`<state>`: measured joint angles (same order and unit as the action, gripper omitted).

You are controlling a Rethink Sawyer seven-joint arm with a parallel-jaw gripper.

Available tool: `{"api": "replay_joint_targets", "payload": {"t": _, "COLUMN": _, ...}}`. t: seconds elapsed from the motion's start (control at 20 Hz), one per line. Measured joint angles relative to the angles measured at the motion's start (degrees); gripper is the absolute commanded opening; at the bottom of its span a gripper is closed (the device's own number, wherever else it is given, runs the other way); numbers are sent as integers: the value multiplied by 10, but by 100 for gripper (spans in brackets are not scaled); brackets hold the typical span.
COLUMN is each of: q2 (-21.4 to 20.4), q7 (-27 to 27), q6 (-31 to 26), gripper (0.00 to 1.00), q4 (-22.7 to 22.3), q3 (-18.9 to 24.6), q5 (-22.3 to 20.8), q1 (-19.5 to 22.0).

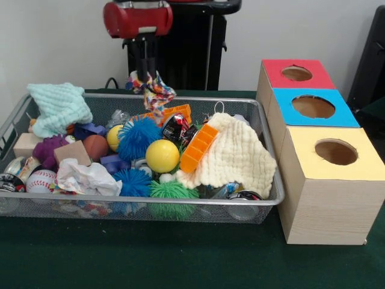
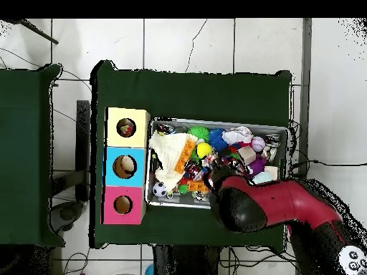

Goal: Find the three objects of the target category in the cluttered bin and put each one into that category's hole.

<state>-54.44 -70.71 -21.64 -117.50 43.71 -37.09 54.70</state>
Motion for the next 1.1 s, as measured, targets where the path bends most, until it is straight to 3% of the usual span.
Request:
{"api": "replay_joint_targets", "payload": {"t": 0.25, "q2": -17, "q7": 0, "q6": 0, "gripper": 0, "q4": -3, "q3": -3, "q5": 25, "q1": -43}}
{"api": "replay_joint_targets", "payload": {"t": 0.65, "q2": -35, "q7": -2, "q6": 0, "gripper": 0, "q4": -18, "q3": -44, "q5": 48, "q1": -140}}
{"api": "replay_joint_targets", "payload": {"t": 1.1, "q2": -56, "q7": -5, "q6": 0, "gripper": 0, "q4": -32, "q3": -91, "q5": 86, "q1": -202}}
